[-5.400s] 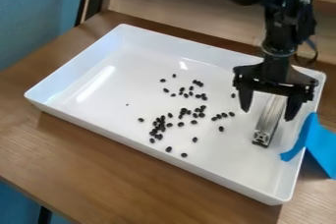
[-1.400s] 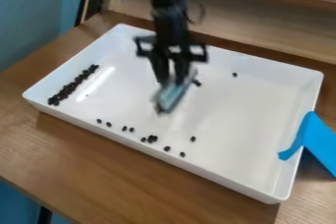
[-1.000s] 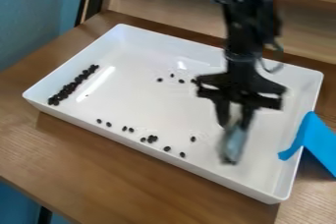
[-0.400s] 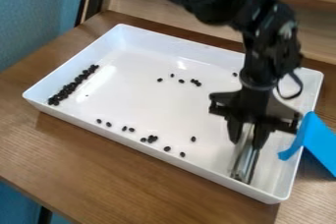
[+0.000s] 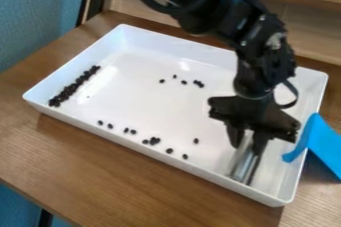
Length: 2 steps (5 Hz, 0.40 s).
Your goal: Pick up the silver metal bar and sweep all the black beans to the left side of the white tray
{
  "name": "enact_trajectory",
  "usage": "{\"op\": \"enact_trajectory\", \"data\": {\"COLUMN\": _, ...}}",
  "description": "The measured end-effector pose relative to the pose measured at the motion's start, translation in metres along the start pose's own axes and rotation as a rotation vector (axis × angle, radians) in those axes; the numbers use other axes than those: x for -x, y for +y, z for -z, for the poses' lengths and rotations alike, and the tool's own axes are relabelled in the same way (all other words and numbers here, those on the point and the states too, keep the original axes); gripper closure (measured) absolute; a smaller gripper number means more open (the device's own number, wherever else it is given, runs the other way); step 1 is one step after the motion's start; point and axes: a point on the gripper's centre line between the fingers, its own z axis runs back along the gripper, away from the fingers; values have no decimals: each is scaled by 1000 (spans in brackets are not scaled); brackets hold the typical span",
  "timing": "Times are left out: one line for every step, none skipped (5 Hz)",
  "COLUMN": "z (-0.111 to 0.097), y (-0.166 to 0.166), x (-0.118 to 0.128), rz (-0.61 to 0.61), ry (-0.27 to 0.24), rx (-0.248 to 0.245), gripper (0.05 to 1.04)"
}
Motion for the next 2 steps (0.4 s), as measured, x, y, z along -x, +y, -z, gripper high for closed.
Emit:
{"op": "enact_trajectory", "data": {"z": 0, "y": 20, "x": 4, "rz": 2, "ry": 12, "rx": -11, "gripper": 743}}
{"op": "enact_trajectory", "data": {"z": 1, "y": 47, "x": -2, "rz": 15, "ry": 27, "rx": -11, "gripper": 743}}
